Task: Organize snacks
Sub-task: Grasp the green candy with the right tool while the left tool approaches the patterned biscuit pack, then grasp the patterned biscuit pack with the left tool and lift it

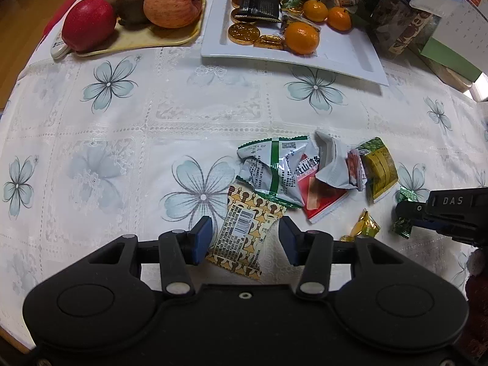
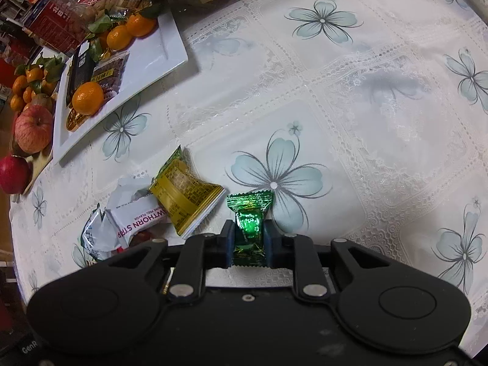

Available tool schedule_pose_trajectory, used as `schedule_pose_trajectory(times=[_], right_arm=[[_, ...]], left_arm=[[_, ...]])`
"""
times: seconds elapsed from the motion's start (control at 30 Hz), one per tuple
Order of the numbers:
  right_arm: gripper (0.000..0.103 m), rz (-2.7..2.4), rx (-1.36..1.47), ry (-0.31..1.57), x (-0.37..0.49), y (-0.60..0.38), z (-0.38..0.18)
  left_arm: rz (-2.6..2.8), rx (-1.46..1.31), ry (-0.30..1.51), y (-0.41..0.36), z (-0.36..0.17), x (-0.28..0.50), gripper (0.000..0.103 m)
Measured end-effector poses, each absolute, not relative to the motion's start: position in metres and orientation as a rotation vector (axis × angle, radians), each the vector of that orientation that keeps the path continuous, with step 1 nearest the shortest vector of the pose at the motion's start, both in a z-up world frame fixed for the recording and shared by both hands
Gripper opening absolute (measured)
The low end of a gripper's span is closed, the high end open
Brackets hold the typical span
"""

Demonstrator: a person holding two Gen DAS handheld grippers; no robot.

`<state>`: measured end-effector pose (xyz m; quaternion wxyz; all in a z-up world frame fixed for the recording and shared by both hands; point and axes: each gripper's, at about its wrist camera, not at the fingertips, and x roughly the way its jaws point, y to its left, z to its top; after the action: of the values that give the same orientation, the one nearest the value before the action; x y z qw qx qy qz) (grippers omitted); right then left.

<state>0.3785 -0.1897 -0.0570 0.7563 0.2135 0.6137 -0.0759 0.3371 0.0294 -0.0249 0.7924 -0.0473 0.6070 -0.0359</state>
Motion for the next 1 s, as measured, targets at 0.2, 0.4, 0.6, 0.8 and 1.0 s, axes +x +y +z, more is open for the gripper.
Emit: schedule_pose_trajectory(times=[0.2, 0.4, 0.6, 0.8, 1.0], right_arm=[[0.021, -0.145, 0.441, 1.343, 0.376, -0.188, -0.055], [0.021, -0.132, 0.434, 1.352, 0.373, -0.188, -0.054], [0.021, -0.120, 0.438, 1.361, 0.370, -0.189, -0.053], [0.021, -0.112, 0.441, 1.372, 0.367, -0.191, -0.049], [0.021, -0.090, 0.442, 1.382, 0.362, -0.189, -0.043]], left_arm=[[-0.058, -0.010, 1.294, 0.019, -0.032, 0.337, 0.056], [-0.047, -0.009, 1.325, 0.016, -0.046, 0.340, 0.056], [-0.035, -0.009, 1.330, 0.010, -0.051, 0.344, 0.054], [0.003, -0.074, 1.370, 0.013, -0.053, 0.345, 0.041], [0.011, -0.129, 1.396, 0.015, -0.046, 0.339, 0.040]])
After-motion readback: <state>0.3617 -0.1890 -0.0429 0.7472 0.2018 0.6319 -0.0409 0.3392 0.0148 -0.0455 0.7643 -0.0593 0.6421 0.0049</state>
